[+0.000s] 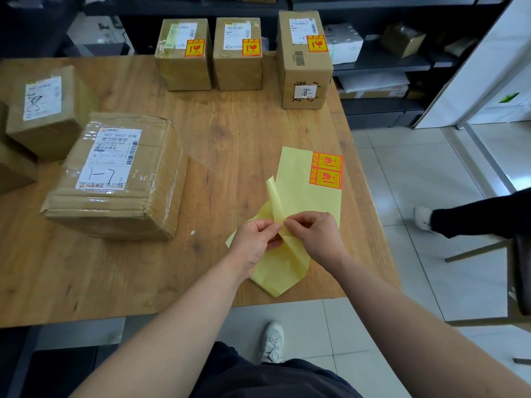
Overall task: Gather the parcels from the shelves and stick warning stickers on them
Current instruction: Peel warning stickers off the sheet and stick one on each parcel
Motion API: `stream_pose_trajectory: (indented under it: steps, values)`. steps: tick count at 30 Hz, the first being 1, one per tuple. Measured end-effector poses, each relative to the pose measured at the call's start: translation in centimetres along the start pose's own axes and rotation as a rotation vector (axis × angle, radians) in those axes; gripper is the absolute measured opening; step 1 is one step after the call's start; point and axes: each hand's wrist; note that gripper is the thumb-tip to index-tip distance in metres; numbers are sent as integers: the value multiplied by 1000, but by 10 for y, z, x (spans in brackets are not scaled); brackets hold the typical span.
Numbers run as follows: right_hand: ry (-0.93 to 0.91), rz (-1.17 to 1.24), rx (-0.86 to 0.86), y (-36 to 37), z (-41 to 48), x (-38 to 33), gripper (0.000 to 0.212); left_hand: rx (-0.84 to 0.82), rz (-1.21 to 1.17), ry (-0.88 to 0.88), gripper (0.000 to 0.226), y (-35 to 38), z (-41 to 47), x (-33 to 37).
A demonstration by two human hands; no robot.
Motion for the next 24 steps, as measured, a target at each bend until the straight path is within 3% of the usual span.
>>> stream_pose_trajectory:
  steps: [8,24]
  values:
    - [92,0,74,-3,6,5,16,244,336,99,17,-5,6,-1]
    - [191,118,148,-36,9,-6,17,340,1238,291,36,-40,22,35]
Point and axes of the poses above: each hand's wrist, its own z-axis towards the middle knuckle, its own y-axis out of the palm, x = y × z, and after that the axes turned 9 degrees about y, right-handed
